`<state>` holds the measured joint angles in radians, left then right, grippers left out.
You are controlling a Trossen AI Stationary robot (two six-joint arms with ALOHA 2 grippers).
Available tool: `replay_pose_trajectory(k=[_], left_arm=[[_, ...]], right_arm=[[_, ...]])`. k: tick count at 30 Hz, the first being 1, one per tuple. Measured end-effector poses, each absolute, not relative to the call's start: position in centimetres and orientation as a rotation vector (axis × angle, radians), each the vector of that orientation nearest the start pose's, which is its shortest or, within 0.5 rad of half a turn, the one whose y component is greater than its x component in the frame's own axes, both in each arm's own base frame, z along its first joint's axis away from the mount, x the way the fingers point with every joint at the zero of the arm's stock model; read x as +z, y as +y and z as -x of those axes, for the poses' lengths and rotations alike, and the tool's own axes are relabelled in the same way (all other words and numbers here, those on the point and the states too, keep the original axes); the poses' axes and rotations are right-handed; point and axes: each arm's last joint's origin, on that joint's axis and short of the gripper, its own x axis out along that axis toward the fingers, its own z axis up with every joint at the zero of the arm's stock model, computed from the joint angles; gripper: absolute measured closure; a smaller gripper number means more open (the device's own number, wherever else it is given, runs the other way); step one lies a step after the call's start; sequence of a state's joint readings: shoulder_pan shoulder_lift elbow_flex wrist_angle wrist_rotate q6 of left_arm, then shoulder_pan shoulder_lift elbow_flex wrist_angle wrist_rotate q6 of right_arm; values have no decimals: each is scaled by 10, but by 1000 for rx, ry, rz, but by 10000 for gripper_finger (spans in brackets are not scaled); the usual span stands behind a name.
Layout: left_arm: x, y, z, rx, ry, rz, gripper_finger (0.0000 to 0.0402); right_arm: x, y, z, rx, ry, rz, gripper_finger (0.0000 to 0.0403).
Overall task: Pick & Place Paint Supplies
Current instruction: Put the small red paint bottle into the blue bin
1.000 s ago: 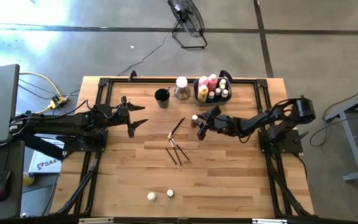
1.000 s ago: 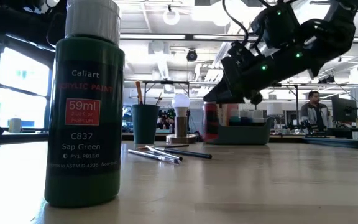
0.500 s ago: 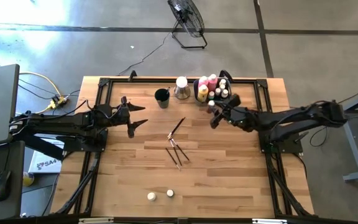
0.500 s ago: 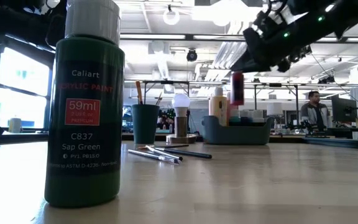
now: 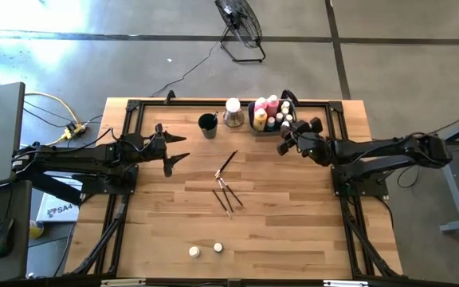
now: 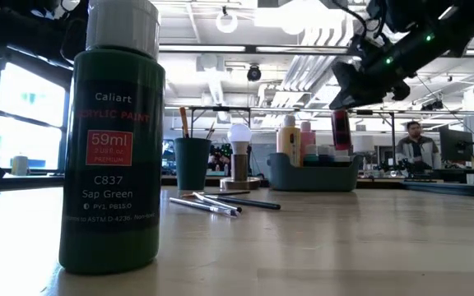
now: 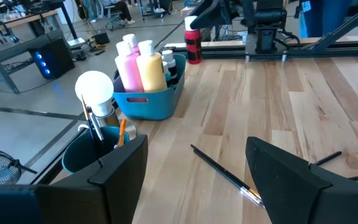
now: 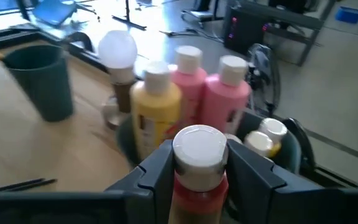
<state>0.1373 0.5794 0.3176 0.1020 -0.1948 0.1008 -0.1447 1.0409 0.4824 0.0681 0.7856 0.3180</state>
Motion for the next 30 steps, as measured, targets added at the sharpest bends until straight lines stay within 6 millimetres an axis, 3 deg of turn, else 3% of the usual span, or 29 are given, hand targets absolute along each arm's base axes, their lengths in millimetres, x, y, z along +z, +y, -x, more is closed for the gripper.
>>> replay_pose_trajectory(k=[15,30], left_arm=[[228,26,-144,324,169,-106,135],[228,27,-144,357,171,-113,135]], right_arm=[[191,-79,-187,-1039,240,-205,287],[169,-95,-206,-1087,249,-182,280]])
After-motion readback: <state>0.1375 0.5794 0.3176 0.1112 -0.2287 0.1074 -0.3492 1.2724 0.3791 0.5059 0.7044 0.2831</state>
